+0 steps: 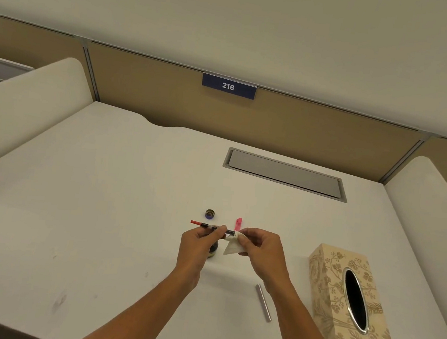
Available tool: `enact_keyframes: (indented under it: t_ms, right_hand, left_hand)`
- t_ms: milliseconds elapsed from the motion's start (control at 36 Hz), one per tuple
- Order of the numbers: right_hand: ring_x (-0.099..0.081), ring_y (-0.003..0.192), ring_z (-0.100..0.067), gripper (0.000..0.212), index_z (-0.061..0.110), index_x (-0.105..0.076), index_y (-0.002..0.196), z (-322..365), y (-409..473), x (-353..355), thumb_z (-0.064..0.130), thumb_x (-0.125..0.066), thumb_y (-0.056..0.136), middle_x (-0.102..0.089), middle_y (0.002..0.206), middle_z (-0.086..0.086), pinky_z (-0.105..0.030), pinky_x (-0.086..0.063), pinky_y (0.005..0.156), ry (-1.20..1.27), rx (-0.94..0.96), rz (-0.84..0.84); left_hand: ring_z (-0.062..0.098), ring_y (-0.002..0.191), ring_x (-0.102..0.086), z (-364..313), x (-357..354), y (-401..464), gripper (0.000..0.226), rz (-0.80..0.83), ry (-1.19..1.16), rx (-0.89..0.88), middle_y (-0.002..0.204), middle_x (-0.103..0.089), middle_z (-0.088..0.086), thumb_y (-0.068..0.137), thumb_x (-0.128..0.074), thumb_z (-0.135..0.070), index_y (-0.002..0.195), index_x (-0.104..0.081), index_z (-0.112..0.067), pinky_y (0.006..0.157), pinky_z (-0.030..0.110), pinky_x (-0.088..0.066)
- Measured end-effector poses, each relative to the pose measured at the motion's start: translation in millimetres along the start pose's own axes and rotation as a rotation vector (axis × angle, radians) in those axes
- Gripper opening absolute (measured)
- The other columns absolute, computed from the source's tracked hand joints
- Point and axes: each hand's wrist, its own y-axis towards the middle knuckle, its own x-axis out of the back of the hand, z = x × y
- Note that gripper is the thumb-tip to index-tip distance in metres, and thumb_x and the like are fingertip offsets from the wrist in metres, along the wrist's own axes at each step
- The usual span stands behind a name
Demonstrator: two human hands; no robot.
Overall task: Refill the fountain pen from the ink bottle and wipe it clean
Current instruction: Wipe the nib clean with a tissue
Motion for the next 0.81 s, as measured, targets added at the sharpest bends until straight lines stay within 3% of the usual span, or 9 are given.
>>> enact_keyframes:
  t_ms: [194, 528, 722, 806]
  right_hand:
    - [-0.073, 0.079, -0.018, 0.010, 0.007, -0.077, 0.095, -1.3, 0.4, -3.1, 0.008, -0.069, 0.089, -0.077, 0.085, -0.007, -0.025, -0.059, 0.066, 0.114, -0.085, -0.009]
    - [-0.072, 0.081, -0.018, 0.009, 0.008, -0.076, 0.093, -2.3, 2.5, -3.2, 0.005, -0.069, 0.088, -0.076, 0.087, -0.007, -0.025, -0.058, 0.065, 0.205, -0.176, -0.021]
    - [-0.072, 0.081, -0.019, 0.010, 0.002, -0.075, 0.097, -3.8, -1.6, -1.1, 0.004, -0.070, 0.088, -0.076, 0.091, -0.012, -0.026, -0.059, 0.066, 0.354, -0.242, -0.010]
    - [-0.073, 0.083, -0.020, 0.013, 0.002, -0.073, 0.099, -3.9, -3.3, 1.9, 0.001, -0.071, 0.086, -0.076, 0.094, -0.014, -0.030, -0.061, 0.069, 0.424, -0.262, -0.012]
  left_hand:
    - [0.023, 0.098, -0.066, 2.5, -0.2, 1.8, 0.014, -0.021, -0.001, 0.002, 0.094, -0.075, 0.003, 0.083, -0.074, -0.028, 0.093, -0.074, -0.017, 0.073, 0.023, -0.046]
    - [0.021, 0.095, -0.067, 0.7, -1.0, 2.5, 0.007, -0.011, 0.011, -0.005, 0.091, -0.076, 0.001, 0.083, -0.074, -0.021, 0.090, -0.075, -0.019, 0.069, 0.018, -0.045]
    - [0.017, 0.090, -0.064, -1.9, 0.6, 6.1, 0.008, -0.071, -0.023, -0.011, 0.089, -0.074, 0.000, 0.083, -0.074, -0.025, 0.088, -0.075, -0.018, 0.073, 0.022, -0.044]
    - [0.013, 0.092, -0.063, -4.8, 1.8, 7.1, 0.007, -0.078, -0.034, -0.020, 0.090, -0.074, -0.003, 0.084, -0.074, -0.026, 0.087, -0.074, -0.020, 0.081, 0.028, -0.043]
